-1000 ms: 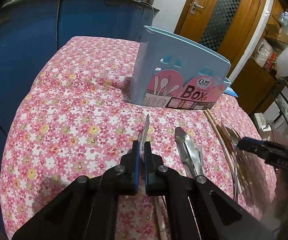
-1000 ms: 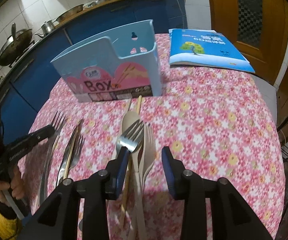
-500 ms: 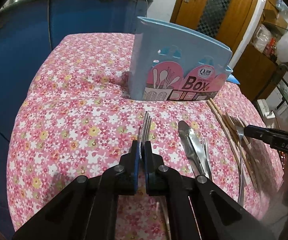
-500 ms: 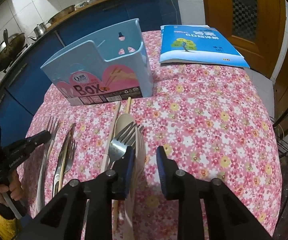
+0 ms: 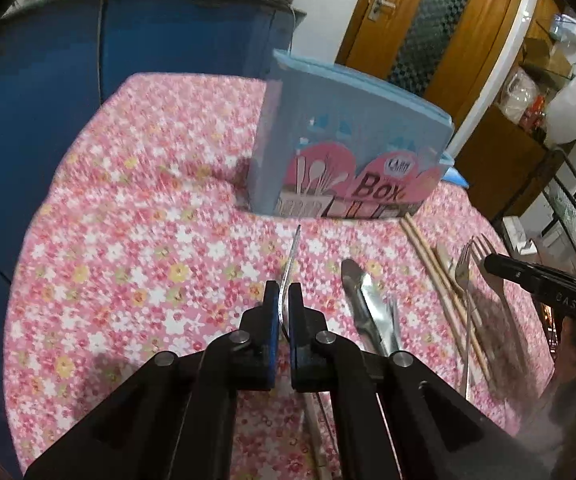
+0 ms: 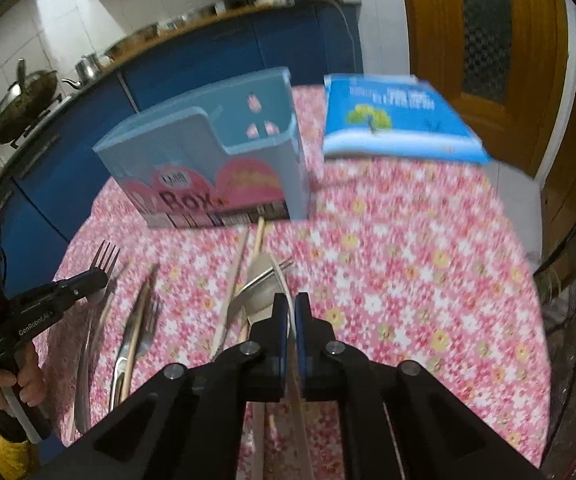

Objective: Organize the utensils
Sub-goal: 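Lift the silver fork with the left tool while the right tool lifts the cream fork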

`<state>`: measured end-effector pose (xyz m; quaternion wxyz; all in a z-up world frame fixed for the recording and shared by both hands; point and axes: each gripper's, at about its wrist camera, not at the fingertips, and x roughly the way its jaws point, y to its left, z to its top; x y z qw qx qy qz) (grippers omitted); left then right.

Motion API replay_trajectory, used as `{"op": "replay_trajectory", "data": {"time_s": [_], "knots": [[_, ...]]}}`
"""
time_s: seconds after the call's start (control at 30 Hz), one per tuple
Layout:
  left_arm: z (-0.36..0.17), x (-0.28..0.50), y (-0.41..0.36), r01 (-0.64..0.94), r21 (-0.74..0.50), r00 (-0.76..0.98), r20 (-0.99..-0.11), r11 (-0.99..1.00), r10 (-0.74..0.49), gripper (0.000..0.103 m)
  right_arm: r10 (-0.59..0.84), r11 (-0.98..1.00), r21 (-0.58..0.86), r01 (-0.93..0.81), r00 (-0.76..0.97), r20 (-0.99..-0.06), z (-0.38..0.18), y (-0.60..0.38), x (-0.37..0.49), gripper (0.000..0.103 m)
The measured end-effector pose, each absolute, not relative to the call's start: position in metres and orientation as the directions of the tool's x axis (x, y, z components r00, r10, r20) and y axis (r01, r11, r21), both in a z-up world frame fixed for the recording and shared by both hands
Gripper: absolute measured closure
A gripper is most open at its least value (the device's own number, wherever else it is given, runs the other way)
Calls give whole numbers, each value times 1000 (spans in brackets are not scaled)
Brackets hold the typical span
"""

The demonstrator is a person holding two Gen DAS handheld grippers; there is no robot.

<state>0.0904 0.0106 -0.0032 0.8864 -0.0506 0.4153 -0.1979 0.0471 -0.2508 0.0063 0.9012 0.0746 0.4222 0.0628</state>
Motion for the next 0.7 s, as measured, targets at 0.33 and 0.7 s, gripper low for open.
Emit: {"op": "replay_trajectory", "data": {"time_s": [0.33,0.7], "knots": [[38,69,11,318,-197,701,-609,927,-370,102,137,990,86,-108,672,-728,23,-229,40,98],[45,67,12,319,-219,706,-594,922,-385,103,83,987,-5,-158,542,-836,-15,-230,21,98]]}}
